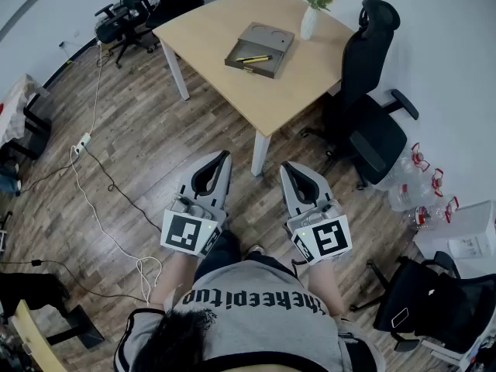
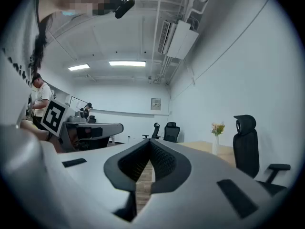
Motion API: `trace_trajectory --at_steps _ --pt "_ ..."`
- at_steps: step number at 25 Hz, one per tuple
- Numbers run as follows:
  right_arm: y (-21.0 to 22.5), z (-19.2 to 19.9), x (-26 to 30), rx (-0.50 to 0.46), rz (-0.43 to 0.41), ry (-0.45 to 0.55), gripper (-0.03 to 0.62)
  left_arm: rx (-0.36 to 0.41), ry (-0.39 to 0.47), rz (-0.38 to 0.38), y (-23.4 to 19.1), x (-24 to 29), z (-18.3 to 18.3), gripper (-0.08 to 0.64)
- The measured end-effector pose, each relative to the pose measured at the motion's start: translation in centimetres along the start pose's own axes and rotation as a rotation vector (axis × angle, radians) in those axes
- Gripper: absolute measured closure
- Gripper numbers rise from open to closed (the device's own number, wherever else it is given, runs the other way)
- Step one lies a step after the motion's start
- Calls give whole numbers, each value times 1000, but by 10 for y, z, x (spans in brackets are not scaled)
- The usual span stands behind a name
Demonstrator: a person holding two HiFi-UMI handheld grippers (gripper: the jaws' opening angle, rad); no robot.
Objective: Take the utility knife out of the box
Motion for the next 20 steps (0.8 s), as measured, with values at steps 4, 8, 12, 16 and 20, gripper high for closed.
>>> trace_trajectory --at_steps 4,8,12,16,20 --pt "-6 -4 4 1 4 2 587 0 2 8 -5 -2 -4 541" --pt "-9 -4 13 -2 9 -2 586 -1 -1 15 -15 -1 -3 541" --pt "-11 -4 25 -5 16 -6 586 -8 1 23 -28 2 -2 541" --pt "-13 -4 40 0 38 -4 586 -7 -1 32 -45 7 -1 541" --pt "-10 -3 59 34 91 30 586 16 -2 32 -67 13 1 541"
Point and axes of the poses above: the fingertips, and each gripper's own axes: x forward along the fingers, y to its right, z out of its underside, the point moved 4 cm from there along -x, backward along the fingers, and after that the axes turned 5 degrees about z, right-handed, at the moved point
